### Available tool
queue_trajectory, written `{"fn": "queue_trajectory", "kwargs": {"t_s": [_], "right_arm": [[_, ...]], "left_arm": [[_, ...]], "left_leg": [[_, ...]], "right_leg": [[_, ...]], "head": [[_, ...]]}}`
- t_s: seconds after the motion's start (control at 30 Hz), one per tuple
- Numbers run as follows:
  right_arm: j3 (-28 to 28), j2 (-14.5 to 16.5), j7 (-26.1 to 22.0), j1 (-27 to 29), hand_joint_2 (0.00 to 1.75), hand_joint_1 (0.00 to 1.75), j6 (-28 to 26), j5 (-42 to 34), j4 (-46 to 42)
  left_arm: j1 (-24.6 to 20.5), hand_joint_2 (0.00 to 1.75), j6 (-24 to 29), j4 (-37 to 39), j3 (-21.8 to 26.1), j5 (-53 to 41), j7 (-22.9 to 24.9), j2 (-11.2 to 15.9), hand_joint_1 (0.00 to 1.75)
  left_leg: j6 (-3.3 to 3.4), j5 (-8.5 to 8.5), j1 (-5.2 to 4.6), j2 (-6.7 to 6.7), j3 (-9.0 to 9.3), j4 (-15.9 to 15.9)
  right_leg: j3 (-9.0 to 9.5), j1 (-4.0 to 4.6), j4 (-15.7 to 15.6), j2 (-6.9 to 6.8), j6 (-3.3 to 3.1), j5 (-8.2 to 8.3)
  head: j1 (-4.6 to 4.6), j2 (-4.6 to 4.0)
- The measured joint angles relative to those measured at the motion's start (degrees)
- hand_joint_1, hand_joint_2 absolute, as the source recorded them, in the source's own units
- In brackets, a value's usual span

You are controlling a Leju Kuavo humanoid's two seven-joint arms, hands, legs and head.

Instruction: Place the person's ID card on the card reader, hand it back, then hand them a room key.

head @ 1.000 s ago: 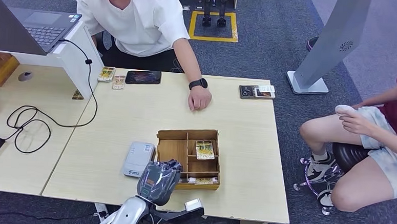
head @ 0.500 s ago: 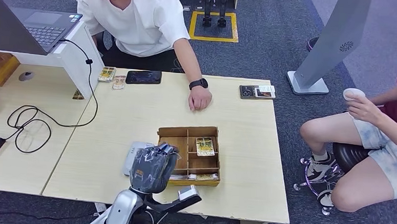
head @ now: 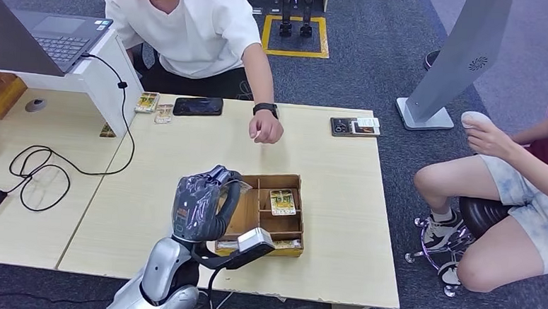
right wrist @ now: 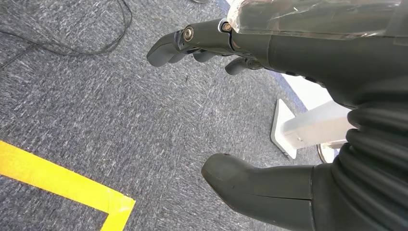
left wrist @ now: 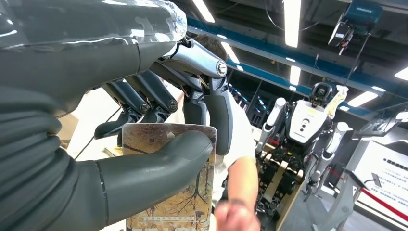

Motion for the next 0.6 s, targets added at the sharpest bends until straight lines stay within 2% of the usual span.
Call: {"fn": "queue_trajectory", "kwargs": {"t_s": [0.27,0.6], "right_arm": [[0.58,-0.1,0.34,-0.05,1.75,0.0,-0.14,0.0,0.09],[3.09,-0.78,1.25,-0.94,1.75,0.0,-2.41,0.0,2.86]], "left_arm": [[-1.73,1.75,-1.24,0.13,0.09,5.21,-0.47,-0.7,1.75],[-8.92,1.75,-4.98,4.35,0.38,6.74,2.61,-1.49,1.75]], "left_leg": [[0.0,0.0,0.0,0.0,0.0,0.0],[0.01,0.02,0.0,0.01,0.01,0.0]], "right_leg": [[0.0,0.0,0.0,0.0,0.0,0.0],[-0.01,0.0,0.02,0.01,-0.01,0.02]], "head": [[0.0,0.0],[0.01,0.0]]}}
